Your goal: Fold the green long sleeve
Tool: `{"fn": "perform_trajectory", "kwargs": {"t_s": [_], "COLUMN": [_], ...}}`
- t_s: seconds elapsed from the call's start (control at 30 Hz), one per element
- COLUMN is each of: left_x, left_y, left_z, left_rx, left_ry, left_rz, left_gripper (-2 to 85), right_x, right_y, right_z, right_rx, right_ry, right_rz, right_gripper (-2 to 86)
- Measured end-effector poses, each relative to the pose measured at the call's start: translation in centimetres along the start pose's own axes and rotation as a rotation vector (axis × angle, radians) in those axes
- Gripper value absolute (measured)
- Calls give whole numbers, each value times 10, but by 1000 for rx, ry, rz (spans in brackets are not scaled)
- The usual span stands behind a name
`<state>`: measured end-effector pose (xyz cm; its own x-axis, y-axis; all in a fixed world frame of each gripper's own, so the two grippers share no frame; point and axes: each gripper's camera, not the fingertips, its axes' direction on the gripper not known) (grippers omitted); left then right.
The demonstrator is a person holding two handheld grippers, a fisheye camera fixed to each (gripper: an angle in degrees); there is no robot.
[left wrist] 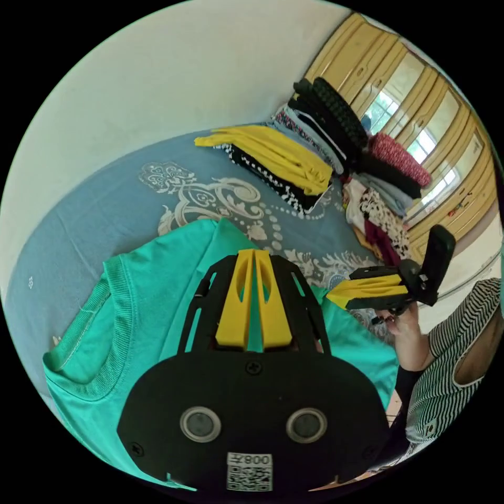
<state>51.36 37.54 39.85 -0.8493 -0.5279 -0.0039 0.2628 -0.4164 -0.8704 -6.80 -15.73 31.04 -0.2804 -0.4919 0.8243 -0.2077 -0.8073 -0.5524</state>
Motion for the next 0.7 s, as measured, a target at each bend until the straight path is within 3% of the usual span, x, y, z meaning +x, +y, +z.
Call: {"fn": "perform_trajectory", "kwargs": {"t_s": [0.07,0.13,0.3,0.43,0.7], "left_x": [11,17,13,-5,10], "left_y": [6,12,13,19,121], "left_z": [22,21,0,27,-45], "left_rx": [-118,-87,26,-103,-9], "left_ry": [-94,-134,-192,-236,-205], "left_rz": [47,72,37,8,-41], "left_gripper": [2,2,1,1,2], "right_x": [-15,-22,-19,-40,-76], "right_y": [-6,-6,-9,-13,-25], "right_z": [22,47,37,42,43], "right_rx": [-103,-201,-166,-183,-175], "right_ry": [22,87,-1,50,57], "right_rz": [-45,-55,5,-20,-20], "right_gripper": [1,0,1,1,2]}}
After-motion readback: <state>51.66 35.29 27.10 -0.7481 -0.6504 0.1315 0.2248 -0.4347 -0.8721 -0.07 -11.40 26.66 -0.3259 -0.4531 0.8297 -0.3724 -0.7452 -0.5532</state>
